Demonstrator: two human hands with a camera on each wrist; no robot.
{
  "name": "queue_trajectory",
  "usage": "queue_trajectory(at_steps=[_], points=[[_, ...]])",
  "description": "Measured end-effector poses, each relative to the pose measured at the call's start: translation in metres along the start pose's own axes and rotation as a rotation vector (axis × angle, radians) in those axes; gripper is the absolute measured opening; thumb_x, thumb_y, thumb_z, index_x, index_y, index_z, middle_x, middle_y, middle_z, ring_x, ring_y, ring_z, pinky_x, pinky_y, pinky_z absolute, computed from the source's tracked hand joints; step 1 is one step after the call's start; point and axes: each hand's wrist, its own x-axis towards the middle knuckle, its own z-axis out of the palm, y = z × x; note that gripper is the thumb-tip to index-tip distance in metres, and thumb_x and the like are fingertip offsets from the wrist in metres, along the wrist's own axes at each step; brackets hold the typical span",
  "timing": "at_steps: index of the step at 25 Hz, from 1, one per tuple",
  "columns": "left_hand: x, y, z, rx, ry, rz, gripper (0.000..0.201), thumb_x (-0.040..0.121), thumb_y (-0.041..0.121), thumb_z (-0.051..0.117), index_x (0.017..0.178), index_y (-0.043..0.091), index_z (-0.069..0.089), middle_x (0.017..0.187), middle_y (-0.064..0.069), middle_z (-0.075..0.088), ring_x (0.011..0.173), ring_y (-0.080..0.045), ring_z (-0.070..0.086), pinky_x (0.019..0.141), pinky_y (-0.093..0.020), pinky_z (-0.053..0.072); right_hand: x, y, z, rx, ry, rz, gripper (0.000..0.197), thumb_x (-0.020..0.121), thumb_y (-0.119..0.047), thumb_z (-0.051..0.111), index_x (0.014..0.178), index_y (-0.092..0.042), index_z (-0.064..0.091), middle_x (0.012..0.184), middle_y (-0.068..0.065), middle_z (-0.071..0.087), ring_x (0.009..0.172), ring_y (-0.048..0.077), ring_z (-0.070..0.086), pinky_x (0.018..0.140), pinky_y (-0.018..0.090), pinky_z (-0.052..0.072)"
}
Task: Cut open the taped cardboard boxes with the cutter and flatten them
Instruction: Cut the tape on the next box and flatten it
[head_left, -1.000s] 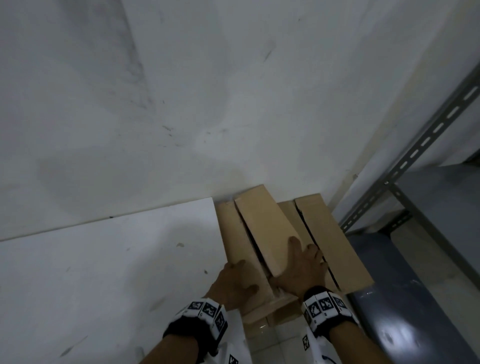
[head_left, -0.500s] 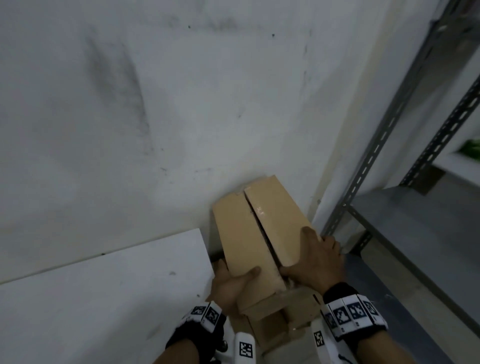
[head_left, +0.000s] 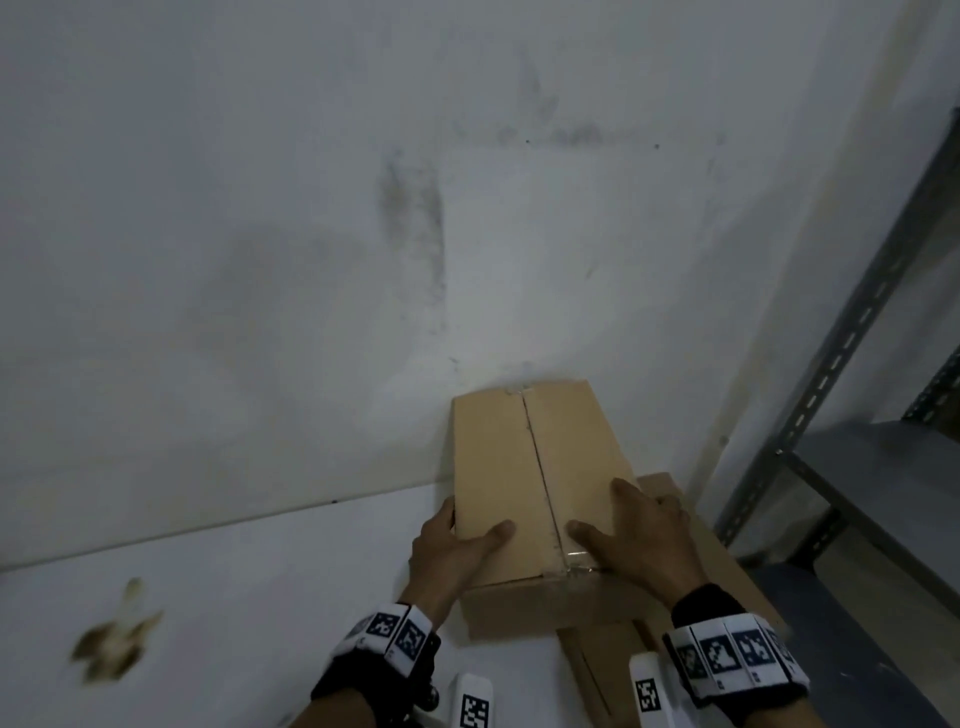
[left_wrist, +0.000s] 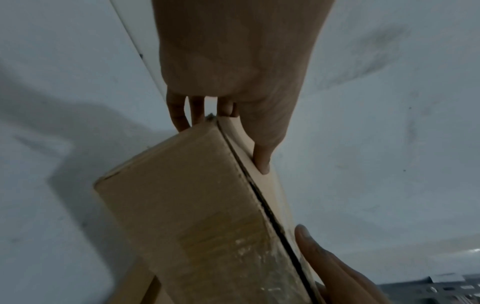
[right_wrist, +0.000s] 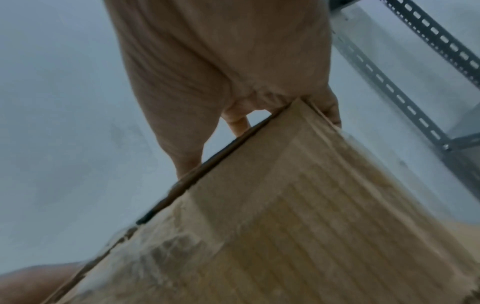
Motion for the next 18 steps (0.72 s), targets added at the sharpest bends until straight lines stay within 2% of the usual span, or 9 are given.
queue_trajectory(at_steps=[3, 6, 9, 10, 12, 13, 16, 18], points=[[-0.012, -0.024, -0.046, -0.017, 0.035, -0.053, 0.067, 0.064, 0.061, 0.084, 0.122, 0.033, 0.063, 0.113, 0.013, 0.069, 0.101, -0.011, 0.066, 0.092, -0.032, 0.055, -0.016, -0.026, 0.028, 0.14, -0.053, -0.048, 0.091, 0.081, -0.067, 0.064, 0.153, -0.021, 0.033, 0.155, 0.014, 0.033, 0.145, 0.032, 0.02, 0.112, 0.043, 0.03], [-0.029, -0.053, -0.092, -0.029, 0.091, -0.116, 0.075, 0.06, 0.065, 0.083, 0.124, 0.03, 0.065, 0.114, 0.011, 0.07, 0.102, -0.014, 0.067, 0.095, -0.037, 0.055, -0.032, -0.06, 0.064, 0.187, -0.122, -0.109, 0.082, 0.086, -0.062, 0.063, 0.148, -0.014, 0.042, 0.148, 0.01, 0.044, 0.142, 0.03, 0.026, 0.108, 0.037, 0.035], [-0.05, -0.079, -0.144, -0.019, 0.177, -0.176, 0.074, 0.061, 0.066, 0.083, 0.124, 0.031, 0.065, 0.114, 0.009, 0.07, 0.101, -0.016, 0.067, 0.095, -0.039, 0.055, -0.048, -0.097, 0.11, 0.194, -0.199, -0.132, 0.1, 0.075, -0.08, 0.056, 0.15, -0.017, 0.038, 0.149, 0.009, 0.045, 0.138, 0.03, 0.036, 0.11, 0.042, 0.039], [-0.058, -0.087, -0.162, -0.023, 0.203, -0.2, 0.081, 0.054, 0.072, 0.082, 0.122, 0.031, 0.065, 0.113, 0.009, 0.07, 0.102, -0.016, 0.066, 0.095, -0.04, 0.055, -0.054, -0.111, 0.126, 0.177, -0.215, -0.144, 0.101, 0.073, -0.082, 0.056, 0.15, -0.019, 0.038, 0.148, 0.01, 0.043, 0.137, 0.031, 0.035, 0.111, 0.042, 0.038], [-0.073, -0.105, -0.195, -0.03, 0.247, -0.221, 0.099, 0.036, 0.084, 0.078, 0.121, 0.034, 0.064, 0.113, 0.01, 0.069, 0.103, -0.017, 0.066, 0.095, -0.04, 0.054, -0.069, -0.135, 0.151, 0.136, -0.253, -0.16, 0.087, 0.082, -0.07, 0.06, 0.15, -0.021, 0.037, 0.147, 0.013, 0.039, 0.137, 0.032, 0.03, 0.109, 0.038, 0.035], [-0.082, -0.113, -0.213, -0.031, 0.268, -0.223, 0.101, 0.036, 0.083, 0.079, 0.123, 0.034, 0.062, 0.115, 0.009, 0.069, 0.104, -0.017, 0.066, 0.096, -0.04, 0.054, -0.078, -0.148, 0.163, 0.133, -0.276, -0.17, 0.08, 0.085, -0.064, 0.061, 0.149, -0.022, 0.038, 0.146, 0.014, 0.039, 0.137, 0.032, 0.03, 0.108, 0.037, 0.034], [-0.105, -0.132, -0.252, -0.039, 0.312, -0.243, 0.087, 0.063, 0.058, 0.085, 0.138, 0.025, 0.055, 0.126, 0.004, 0.065, 0.108, -0.019, 0.063, 0.101, -0.042, 0.052, -0.104, -0.172, 0.193, 0.177, -0.344, -0.176, 0.067, 0.088, -0.054, 0.065, 0.142, -0.024, 0.041, 0.137, 0.014, 0.041, 0.13, 0.031, 0.038, 0.104, 0.035, 0.037], [-0.117, -0.148, -0.272, -0.01, 0.319, -0.269, 0.085, 0.072, 0.051, 0.084, 0.145, 0.025, 0.048, 0.131, 0.001, 0.062, 0.11, -0.021, 0.06, 0.101, -0.041, 0.051, -0.118, -0.182, 0.212, 0.187, -0.388, -0.171, 0.061, 0.087, -0.049, 0.067, 0.137, -0.025, 0.041, 0.127, 0.011, 0.04, 0.123, 0.031, 0.044, 0.099, 0.034, 0.04]])
